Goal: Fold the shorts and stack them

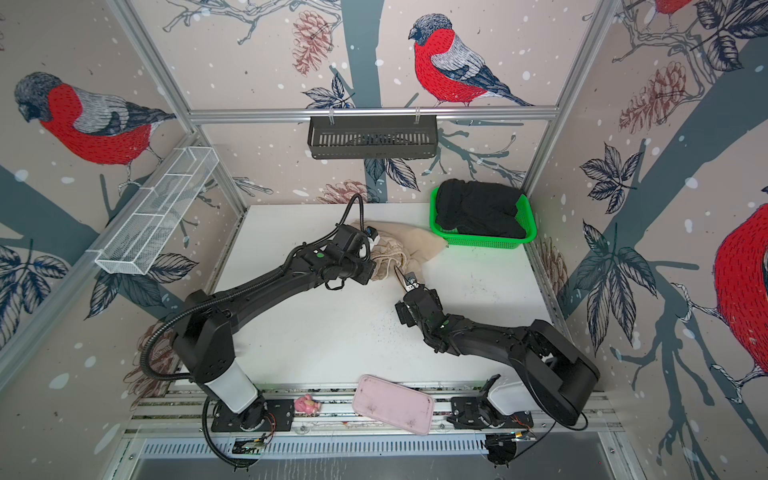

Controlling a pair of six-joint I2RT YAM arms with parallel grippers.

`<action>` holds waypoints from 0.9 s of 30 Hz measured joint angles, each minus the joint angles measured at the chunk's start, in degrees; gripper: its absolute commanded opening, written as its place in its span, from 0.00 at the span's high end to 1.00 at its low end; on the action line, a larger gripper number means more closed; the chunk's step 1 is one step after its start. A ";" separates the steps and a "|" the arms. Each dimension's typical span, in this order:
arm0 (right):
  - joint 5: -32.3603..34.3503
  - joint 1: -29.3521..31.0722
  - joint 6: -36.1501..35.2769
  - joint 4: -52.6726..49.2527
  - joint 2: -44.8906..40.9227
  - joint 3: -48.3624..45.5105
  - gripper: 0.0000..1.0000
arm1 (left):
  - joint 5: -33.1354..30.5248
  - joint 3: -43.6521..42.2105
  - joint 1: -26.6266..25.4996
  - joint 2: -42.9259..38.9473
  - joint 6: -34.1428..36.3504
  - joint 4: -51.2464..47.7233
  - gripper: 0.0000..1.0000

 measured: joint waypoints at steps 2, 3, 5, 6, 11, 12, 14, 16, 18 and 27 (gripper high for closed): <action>0.48 0.37 -0.17 2.23 2.82 1.01 0.18 | -0.02 -0.42 0.33 -0.48 -0.22 0.04 1.00; 0.98 0.92 -0.22 3.45 4.46 1.75 0.20 | -0.02 -0.66 0.44 -0.76 -0.61 0.04 1.00; 2.73 2.01 -0.33 5.14 7.02 2.86 0.23 | -0.02 -1.05 0.68 -1.36 -1.07 0.04 1.00; 4.24 2.45 -0.35 5.90 8.44 3.43 0.24 | -0.02 -1.29 0.76 -1.75 -1.14 0.04 1.00; 9.75 2.14 -0.33 7.30 12.66 4.44 0.42 | 0.07 -2.47 1.57 -4.15 -1.44 0.04 1.00; 10.78 2.12 -0.35 7.58 13.35 4.81 0.52 | 0.04 -2.56 1.81 -4.50 -1.44 0.04 1.00; 12.33 1.95 -0.46 7.63 13.86 5.29 0.74 | -0.02 -2.97 2.29 -5.25 -1.46 0.07 1.00; 12.81 1.42 -0.70 7.63 13.20 5.38 0.94 | -0.04 -3.67 2.75 -6.08 -1.46 -0.02 1.00; 12.79 0.83 -1.16 7.61 11.41 5.38 0.97 | -0.07 -4.09 3.17 -6.69 -1.49 -0.13 1.00; 5.55 -5.11 -3.63 -4.20 -1.53 12.02 0.99 | -9.70 -4.68 4.92 -10.84 -2.10 -2.99 1.00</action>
